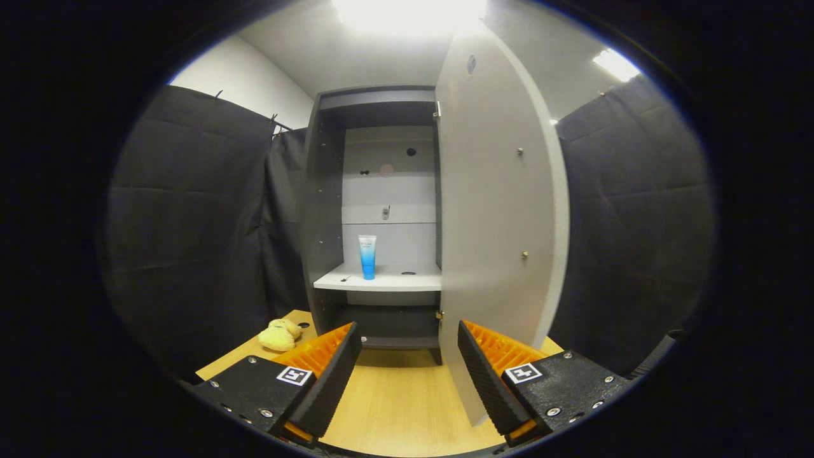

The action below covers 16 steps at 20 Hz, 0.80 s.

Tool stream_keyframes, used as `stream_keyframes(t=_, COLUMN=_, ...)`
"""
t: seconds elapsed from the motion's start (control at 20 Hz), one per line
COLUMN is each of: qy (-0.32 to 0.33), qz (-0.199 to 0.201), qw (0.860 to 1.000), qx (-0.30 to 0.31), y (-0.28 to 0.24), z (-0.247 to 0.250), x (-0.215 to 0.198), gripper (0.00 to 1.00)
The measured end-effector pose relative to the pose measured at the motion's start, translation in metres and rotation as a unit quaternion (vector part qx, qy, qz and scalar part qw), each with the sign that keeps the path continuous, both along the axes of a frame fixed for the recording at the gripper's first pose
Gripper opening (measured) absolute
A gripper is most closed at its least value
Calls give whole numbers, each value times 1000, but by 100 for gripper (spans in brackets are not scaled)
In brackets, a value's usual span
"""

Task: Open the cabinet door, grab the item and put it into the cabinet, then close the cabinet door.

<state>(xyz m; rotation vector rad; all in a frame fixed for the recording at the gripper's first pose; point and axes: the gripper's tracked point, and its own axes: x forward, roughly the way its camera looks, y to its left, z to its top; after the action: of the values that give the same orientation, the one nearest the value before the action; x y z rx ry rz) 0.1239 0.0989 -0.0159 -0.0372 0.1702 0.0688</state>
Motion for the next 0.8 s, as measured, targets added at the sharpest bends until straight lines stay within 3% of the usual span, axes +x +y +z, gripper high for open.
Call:
stream_keyframes(t=0.45, qy=-7, qz=-75, qw=997, qx=-2, y=-82, z=36, x=-23, gripper=94)
stream_keyframes(t=0.8, qy=-14, qz=-134, qw=990, qx=44, y=-142, z=66, x=-16, gripper=94)
